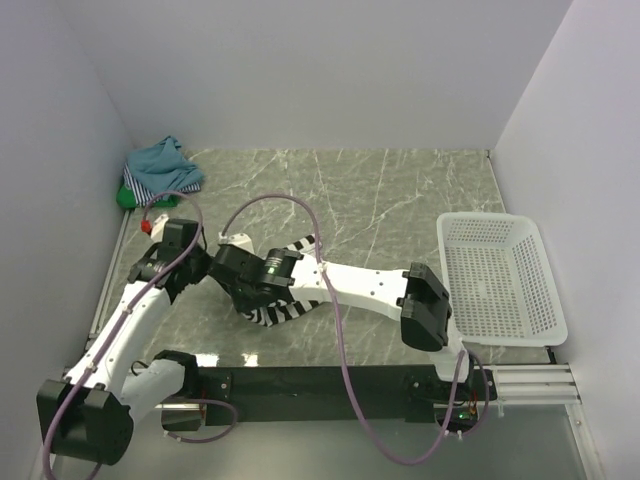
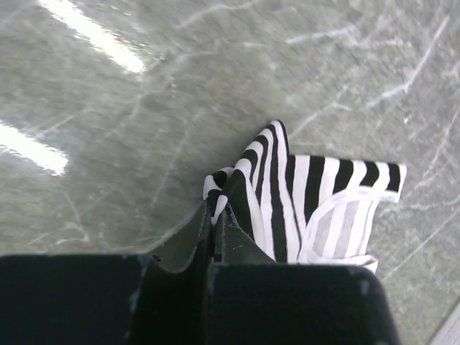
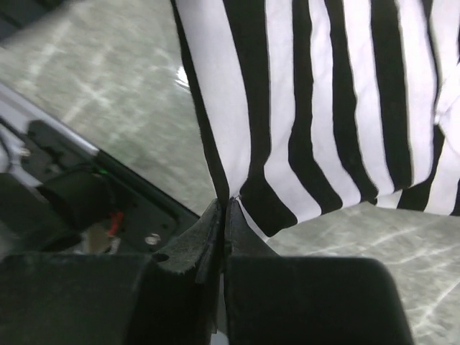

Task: Fold and stack the tank tops
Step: Fold the tank top

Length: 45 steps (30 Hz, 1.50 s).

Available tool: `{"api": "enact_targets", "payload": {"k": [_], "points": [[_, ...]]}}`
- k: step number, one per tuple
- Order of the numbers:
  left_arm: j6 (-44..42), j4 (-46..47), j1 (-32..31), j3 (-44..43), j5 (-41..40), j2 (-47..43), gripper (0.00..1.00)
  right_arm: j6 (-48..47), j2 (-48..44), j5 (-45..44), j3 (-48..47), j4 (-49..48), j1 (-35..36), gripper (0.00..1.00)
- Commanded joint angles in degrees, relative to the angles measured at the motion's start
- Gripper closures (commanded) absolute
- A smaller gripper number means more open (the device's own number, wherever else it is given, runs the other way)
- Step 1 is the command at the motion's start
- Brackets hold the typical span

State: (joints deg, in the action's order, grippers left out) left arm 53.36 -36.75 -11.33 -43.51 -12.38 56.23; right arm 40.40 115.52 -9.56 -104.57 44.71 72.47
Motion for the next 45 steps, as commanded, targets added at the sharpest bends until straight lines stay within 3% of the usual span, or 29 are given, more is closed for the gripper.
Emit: {"api": "enact_targets", "payload": {"k": [1,10,22,30,39,45], "points": [[-1.9,0.2,3.1,1.8,-1.2,-2.7,0.99,1.1,2.0,-0.9,-8.1,3.2,0.9,1.0],[0.1,0.0,8.2,3.3,-1.9,-4.9,0.99,3.6,7.5,1.6,-15.7,3.7,3.3,1.0],[3.8,3.4,13.4,4.7,-1.2,-3.7,0.99,8.7,6.8,6.5,-8.6,-8.9,5.2,1.0],[-1.8,3.9,14.6,-3.2,-1.6,-2.5,0.99,8.0,4.7,13.0,-6.5,-15.6,5.0,1.0],[-8.8,7.7,14.6,-8.4,11.7,6.8,0.99,9.9,-3.9,20.8,7.3,-29.6,2.8,1.0],[-7.4,10.8,10.2,-9.9,14.1,10.3,0.99,13.6,-10.0,24.6,20.9,-38.5,-1.4,1.0]]}}
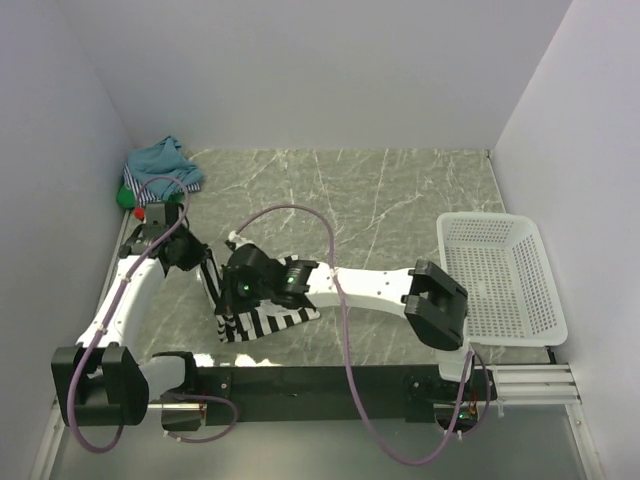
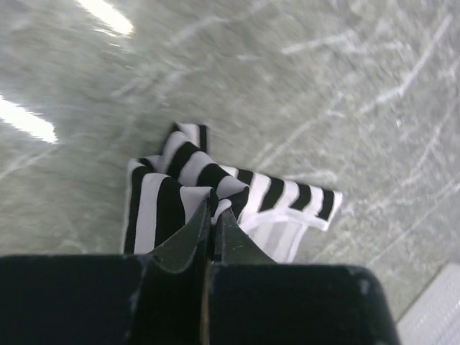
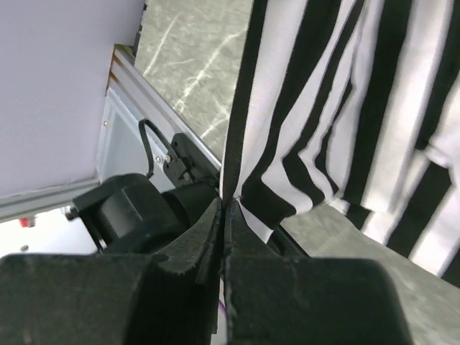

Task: Fold and stack the tank tops
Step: Fold the tank top

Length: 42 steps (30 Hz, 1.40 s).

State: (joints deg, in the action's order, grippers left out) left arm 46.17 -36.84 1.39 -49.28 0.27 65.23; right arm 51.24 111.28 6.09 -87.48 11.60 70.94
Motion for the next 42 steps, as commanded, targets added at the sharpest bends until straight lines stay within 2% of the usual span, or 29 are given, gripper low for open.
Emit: {"api": "enact_targets", "payload": {"k": [1,12,23,42], "points": [[0.1,10.8,-3.7,-4.8,0.4,1.9,0.99,3.1,-7.1,9.2,5.0,-7.1,-0.5,1.0],[3.9,10.6,-17.5,-15.1,-4.1,13.9,0.99,6.5,-16.6,12.5,21.3,-15.9,-6.2,1.0],[6.6,9.9,-29.7,-25.5,-8.7,25.7,0.99,10.5,-26.5,11.8,39.7,-24.8,-10.6,1.0],[11.5,6.3,-43.8,-42.7,-13.3,45.8,0.99,15.3,-46.3,8.7,66.3,-30.5,-17.8,1.0]]}}
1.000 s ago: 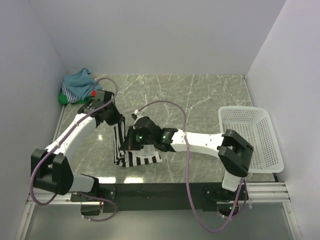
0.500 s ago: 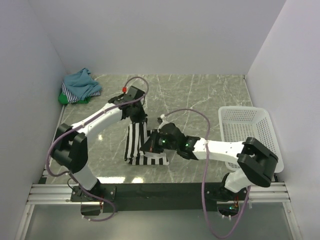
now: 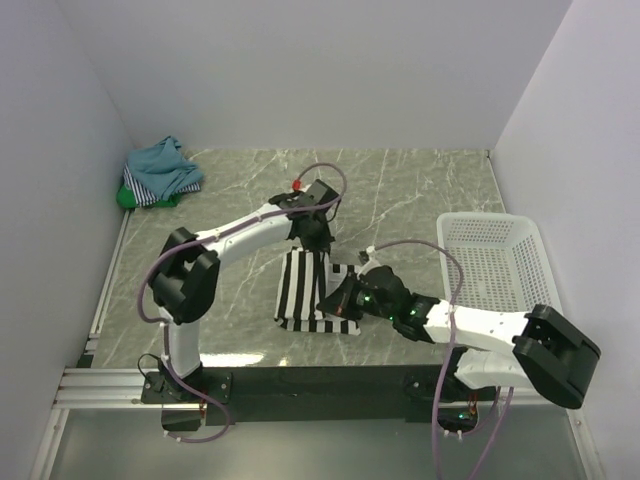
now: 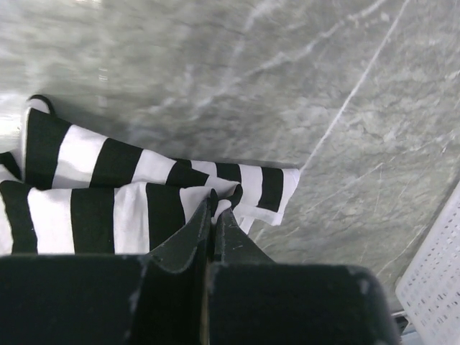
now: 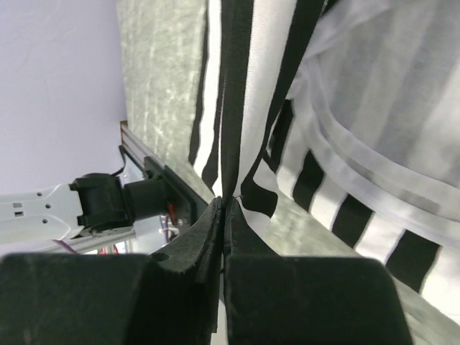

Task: Fold and stack the tank tops
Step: Fold the tank top

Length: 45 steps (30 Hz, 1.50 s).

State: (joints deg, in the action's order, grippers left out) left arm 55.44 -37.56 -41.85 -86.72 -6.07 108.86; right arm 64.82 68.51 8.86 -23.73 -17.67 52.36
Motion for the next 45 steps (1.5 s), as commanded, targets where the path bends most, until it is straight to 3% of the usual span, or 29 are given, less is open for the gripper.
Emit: {"api": "enact_targets", "payload": {"k": [1,9,19,30,32,35,41,45], "points": [[2.5,6.6,-1.1,-7.0,-7.4,3.0,0.99,2.1,-4.3,5.5,4.5,-1.2,0.4,1.0],[3.8,3.5,-5.4,-14.7,-9.6,10.5,0.99,4.4,-15.2,2.0,12.3,1.8,-2.4,1.0],[4.9,3.0,-8.2,-20.4,-9.9,15.0,0.98,5.1,-28.7,-5.4,15.5,19.8,-4.3,1.0],[2.9,10.8,-10.2,-18.1,-8.3,14.5,0.75,4.8,-35.1,-15.9,13.5,39.1,-6.6,1.0],[1.2,15.0,-10.1,-16.1,-5.8,12.9,0.62,4.6,-35.2,-18.8,12.5,41.3,-6.6,0.94],[-1.3,17.7,-9.6,-15.8,-2.8,11.0,0.52,4.5,-35.0,-22.6,10.2,45.8,-6.6,0.83],[-1.0,18.1,-4.0,-7.3,-0.2,0.6,0.46,1.2,-33.6,-27.8,3.4,52.5,-6.6,0.64],[0.1,19.6,1.3,7.9,1.8,-8.8,0.46,-2.4,-30.2,-30.1,-2.6,54.1,-6.5,0.56]]}}
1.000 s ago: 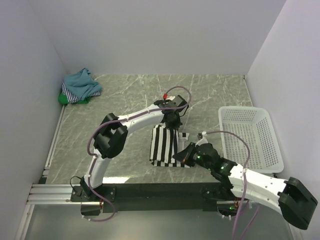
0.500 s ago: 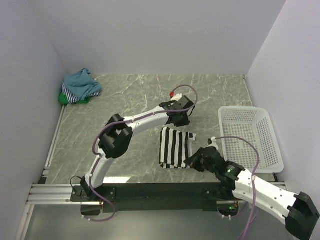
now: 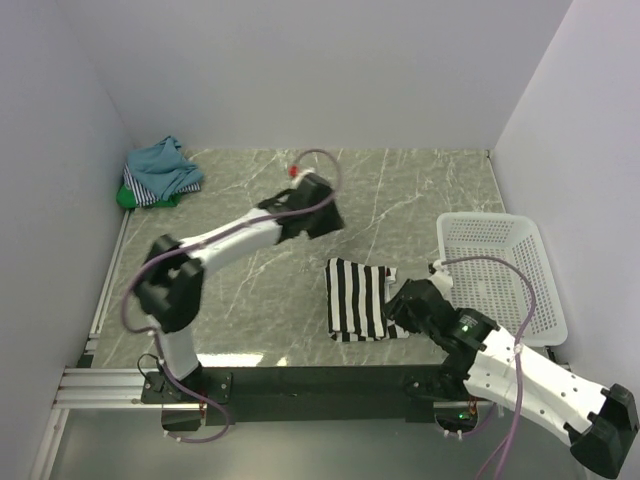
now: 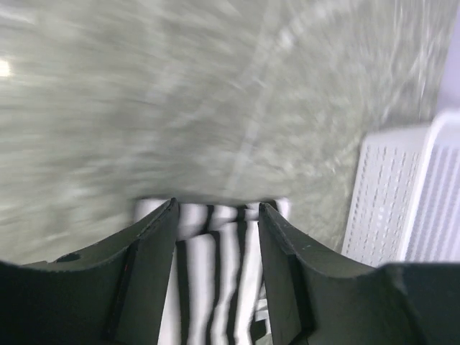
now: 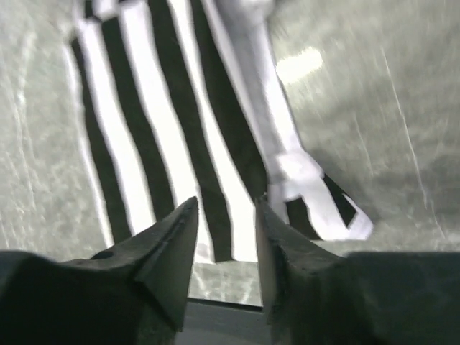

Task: Fold and stack the tank tops
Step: Fold the tank top, then neatly place the folded tank top to the corner

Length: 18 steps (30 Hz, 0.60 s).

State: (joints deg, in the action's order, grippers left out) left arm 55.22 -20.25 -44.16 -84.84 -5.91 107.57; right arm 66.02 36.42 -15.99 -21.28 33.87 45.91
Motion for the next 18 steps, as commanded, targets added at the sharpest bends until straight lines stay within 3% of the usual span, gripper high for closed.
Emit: {"api": "enact_targets", "payload": {"k": [1,5,8,18], "points": [[0.2,2.7,4.6,8.3,2.0,-10.4,0.46,-4.3,3.7,-6.1,-5.6,2.0,-0.1,0.54],[0.5,6.1,6.1,17.9,5.7,-15.5,0.46,-9.5,12.4,-6.5,-7.5,-2.1,-0.6,0.43],[1.6,11.4,7.3,27.2,12.1,-17.8,0.45,-13.4,19.1,-5.7,-8.7,-5.9,-1.5,0.42],[0.7,19.8,7.8,35.5,21.7,-18.1,0.46,-20.1,24.7,-2.0,-8.7,-16.5,-5.2,0.43]]}}
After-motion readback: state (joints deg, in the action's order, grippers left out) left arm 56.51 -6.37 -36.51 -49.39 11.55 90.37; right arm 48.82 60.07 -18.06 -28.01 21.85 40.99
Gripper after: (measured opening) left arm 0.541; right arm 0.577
